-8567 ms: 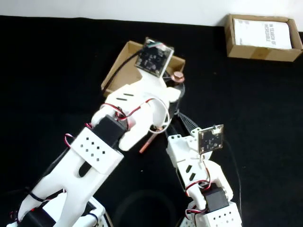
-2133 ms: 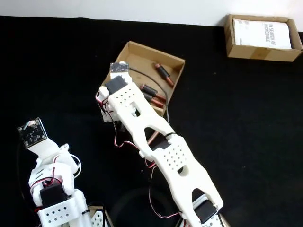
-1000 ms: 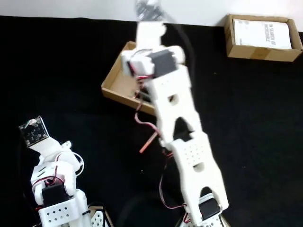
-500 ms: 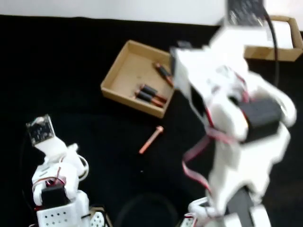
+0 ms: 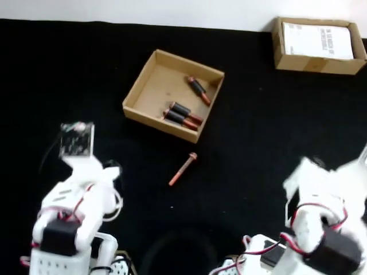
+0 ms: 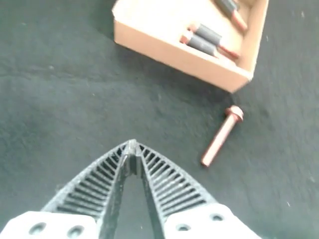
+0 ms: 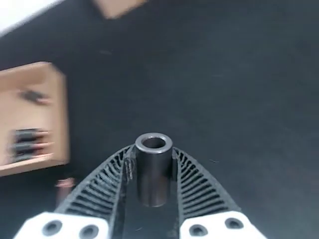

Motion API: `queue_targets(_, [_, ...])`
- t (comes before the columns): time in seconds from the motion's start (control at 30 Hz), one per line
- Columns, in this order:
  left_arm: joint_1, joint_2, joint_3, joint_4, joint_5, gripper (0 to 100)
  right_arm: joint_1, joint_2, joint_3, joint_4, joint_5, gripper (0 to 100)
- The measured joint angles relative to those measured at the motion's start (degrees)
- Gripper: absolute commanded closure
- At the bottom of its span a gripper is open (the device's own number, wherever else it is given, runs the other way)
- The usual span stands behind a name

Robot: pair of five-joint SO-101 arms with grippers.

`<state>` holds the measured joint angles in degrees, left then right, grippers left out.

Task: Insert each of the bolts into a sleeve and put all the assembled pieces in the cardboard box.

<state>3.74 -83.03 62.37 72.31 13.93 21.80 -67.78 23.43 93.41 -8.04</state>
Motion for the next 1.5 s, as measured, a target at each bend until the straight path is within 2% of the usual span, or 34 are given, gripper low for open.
queue_targets(0.17, [5.3,20.0,-12.0,0.0,0.0,99,10.1,-16.5,20.8,-11.9,5.3,99.2])
queue_targets(0.33, [12.1,36.6,-20.2,-0.1,0.0,98,13.6,-34.1,38.6,-22.9,11.9,99.2])
queue_targets(0.43, [16.4,44.4,-24.2,-0.1,-0.3,91,16.5,-35.3,45.4,-25.9,13.7,99.2])
queue_targets(0.57, [19.7,53.3,-27.9,-0.1,-0.3,77,20.0,-35.4,50.4,-30.5,14.2,99.2])
queue_targets(0.63, [20.1,57.1,-29.1,-0.1,-0.3,74,20.8,-35.4,52.6,-32.8,14.3,99.2])
queue_targets(0.8, [20.3,65.7,-34.5,-0.1,-0.6,73,22.2,-35.4,56.1,-36.5,14.3,99.2])
queue_targets(1.2, [20.3,89.6,-48.3,-0.1,-11.4,73,22.2,-36.4,56.5,-36.7,14.3,99.2])
queue_targets(1.5, [20.3,100.9,-58.5,-0.1,-18.3,73,22.2,-36.4,56.5,-36.7,14.3,99.2])
